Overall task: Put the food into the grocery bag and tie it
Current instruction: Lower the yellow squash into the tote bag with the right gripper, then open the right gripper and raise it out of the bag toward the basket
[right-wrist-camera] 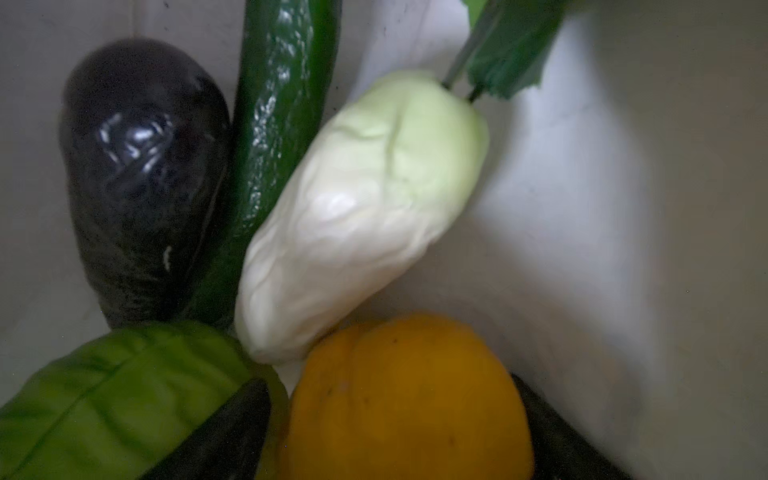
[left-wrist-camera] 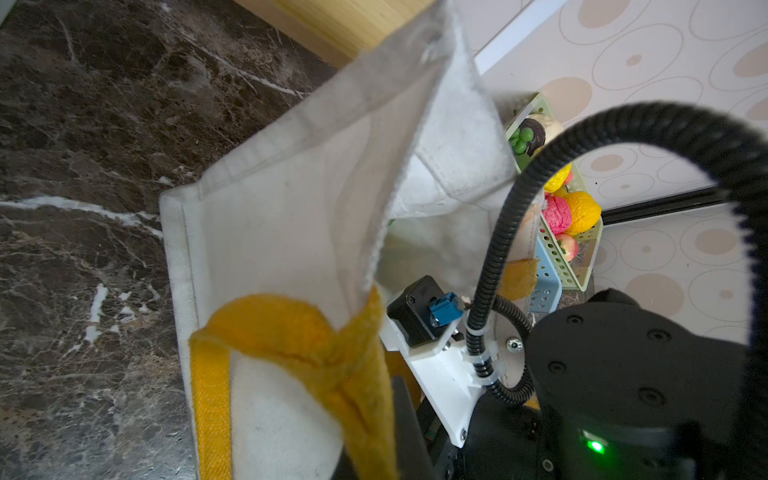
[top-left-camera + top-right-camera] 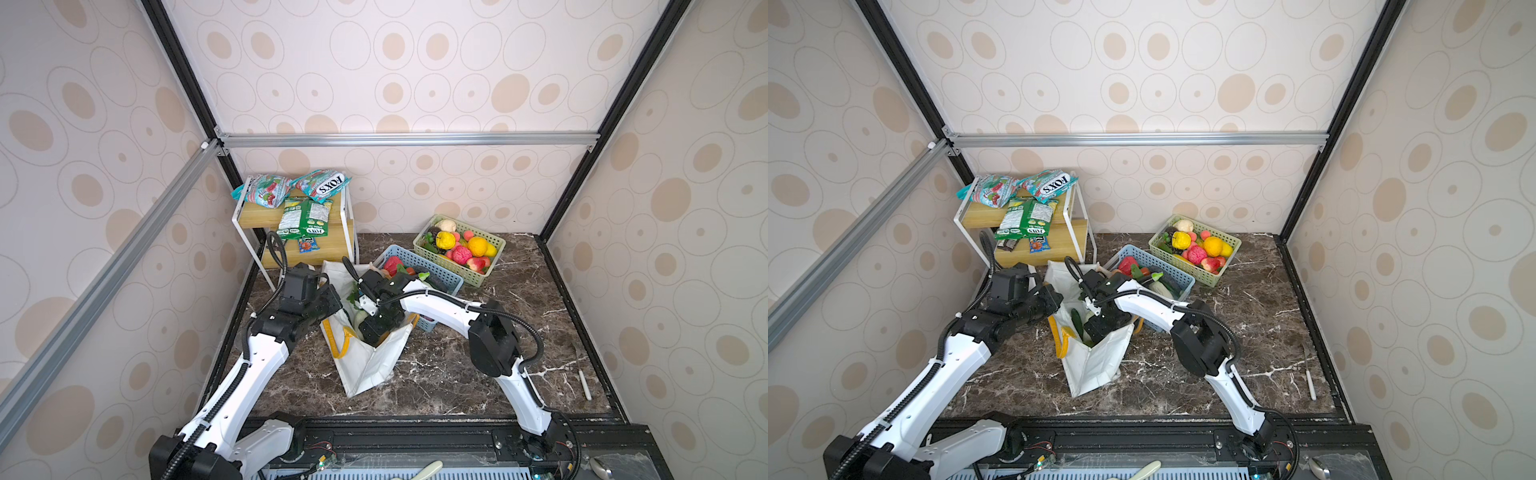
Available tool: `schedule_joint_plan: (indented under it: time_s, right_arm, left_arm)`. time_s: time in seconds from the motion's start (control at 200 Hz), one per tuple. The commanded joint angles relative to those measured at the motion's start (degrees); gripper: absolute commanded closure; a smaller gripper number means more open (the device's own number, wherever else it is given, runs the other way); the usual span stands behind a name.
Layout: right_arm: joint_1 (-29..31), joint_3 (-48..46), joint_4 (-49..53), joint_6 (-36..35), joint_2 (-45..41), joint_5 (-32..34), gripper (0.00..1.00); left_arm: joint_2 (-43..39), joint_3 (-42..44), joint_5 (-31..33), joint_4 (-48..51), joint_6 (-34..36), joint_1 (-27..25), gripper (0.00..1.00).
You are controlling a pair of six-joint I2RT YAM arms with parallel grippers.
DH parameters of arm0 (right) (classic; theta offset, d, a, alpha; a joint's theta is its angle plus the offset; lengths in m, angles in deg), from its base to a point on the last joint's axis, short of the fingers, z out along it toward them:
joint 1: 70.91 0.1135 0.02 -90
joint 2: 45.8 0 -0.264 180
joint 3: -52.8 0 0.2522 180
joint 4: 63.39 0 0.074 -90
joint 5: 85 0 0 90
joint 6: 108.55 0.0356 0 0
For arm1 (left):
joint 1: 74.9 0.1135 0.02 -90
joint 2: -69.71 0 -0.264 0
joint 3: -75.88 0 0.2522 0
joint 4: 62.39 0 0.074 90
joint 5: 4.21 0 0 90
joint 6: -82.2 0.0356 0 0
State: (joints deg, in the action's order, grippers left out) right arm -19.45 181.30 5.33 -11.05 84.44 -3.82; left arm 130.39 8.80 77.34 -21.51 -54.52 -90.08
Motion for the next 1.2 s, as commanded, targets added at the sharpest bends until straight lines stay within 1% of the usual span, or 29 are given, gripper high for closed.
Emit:
schedule_joint_plan:
  time_s: [0.0, 0.255, 0.53, 0.745, 1.065, 1.195]
  right_arm:
    - [-0.2, 1.3, 2.0, 0.9, -1.6, -0.9, 0.09]
    - [-1.5, 1.2, -2.8, 2.7, -7.5, -6.6, 0.07]
    - [-2.9, 3.5, -3.4, 3.8, -11.5, -8.8, 0.06]
    - [-4.8, 3.3, -5.9, 5.6, -14.5, -10.9, 0.05]
    - [-8.1, 4.7, -7.8, 8.4, -15.8, -14.2, 0.05]
    - [-9.1, 6.7, -6.2, 8.4, -14.9, -13.7, 0.05]
  left_arm:
    - [-1.8, 0.3, 1.6, -1.7, -0.6, -0.2, 1.00]
    - [-2.6, 0.6, 2.2, -1.0, -0.4, -0.2, 1.00]
    - [-2.7, 0.8, 2.4, -1.4, -0.1, -0.1, 1.00]
    - [-2.8, 1.4, 2.4, -1.9, 0.1, -0.2, 1.00]
    - [-2.5, 0.8, 2.5, -2.1, 0.6, -0.2, 1.00]
    - [-2.2, 0.8, 2.2, -2.6, 0.5, -0.2, 1.00]
